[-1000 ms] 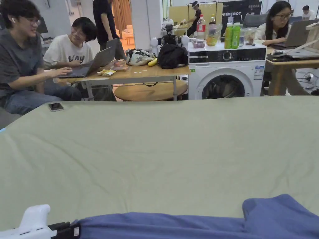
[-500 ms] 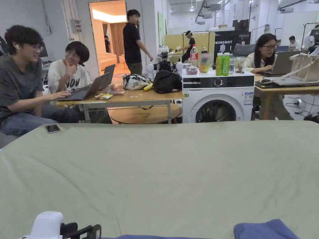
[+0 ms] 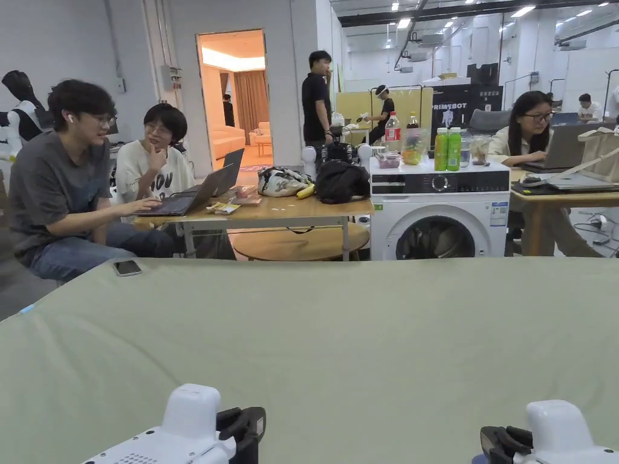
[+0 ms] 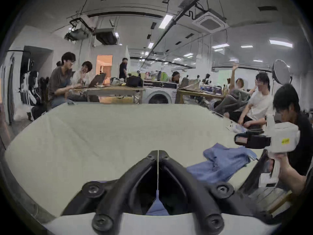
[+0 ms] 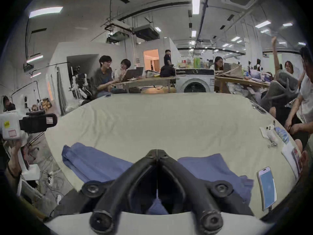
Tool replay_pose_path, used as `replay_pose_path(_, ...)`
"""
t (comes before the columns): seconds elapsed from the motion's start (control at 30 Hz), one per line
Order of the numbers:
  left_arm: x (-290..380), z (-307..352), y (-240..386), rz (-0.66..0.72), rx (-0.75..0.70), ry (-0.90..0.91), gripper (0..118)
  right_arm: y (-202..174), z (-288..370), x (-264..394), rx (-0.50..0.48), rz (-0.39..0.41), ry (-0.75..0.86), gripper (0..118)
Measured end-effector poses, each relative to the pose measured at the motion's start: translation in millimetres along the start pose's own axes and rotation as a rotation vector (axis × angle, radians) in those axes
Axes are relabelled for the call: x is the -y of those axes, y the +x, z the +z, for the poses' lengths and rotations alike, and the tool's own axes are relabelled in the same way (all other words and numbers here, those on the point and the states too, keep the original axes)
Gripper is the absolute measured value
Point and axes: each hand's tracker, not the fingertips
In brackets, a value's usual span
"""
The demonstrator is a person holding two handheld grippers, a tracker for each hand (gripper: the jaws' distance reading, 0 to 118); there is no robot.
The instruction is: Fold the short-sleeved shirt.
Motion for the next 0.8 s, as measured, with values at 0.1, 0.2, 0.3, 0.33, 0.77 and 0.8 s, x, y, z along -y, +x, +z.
replay_pose_path(0.1,1.1,7.6,-15.3,0.049,0.013,-0.006,0,-2.5,-2.8,3.4,0.002,0.003,-0.005,0)
replay_pose_path(0.2,3.8,17.9,-56.0,0.219,0.051,-0.013,0,2.1,-1.6,6.7,-0.006,-0.009,-0.015,0)
replay_pose_path(0.3,25.3,19.4,-118.0,0.485,0.065,-0.103,53,10.8,5.4,15.6,-0.018,-0.023,-0.028,0)
replay_pose_path(0.33,37.9,18.4,-136.3,0.552,0.04,-0.121,75,13.2,7.5,20.6,-0.035,-0.05,-0.042,0)
replay_pose_path(0.77,143.4,-56.0,-195.3,1.167,0.2,-0.132,74,25.4,19.5,67.6,-0.043,-0.139,-0.181,0)
replay_pose_path(0.8,142.8,-61.9,-189.3,1.195,0.201,-0.161,62,27.1,20.2,68.2,-0.041,-0.15,-0.183,0)
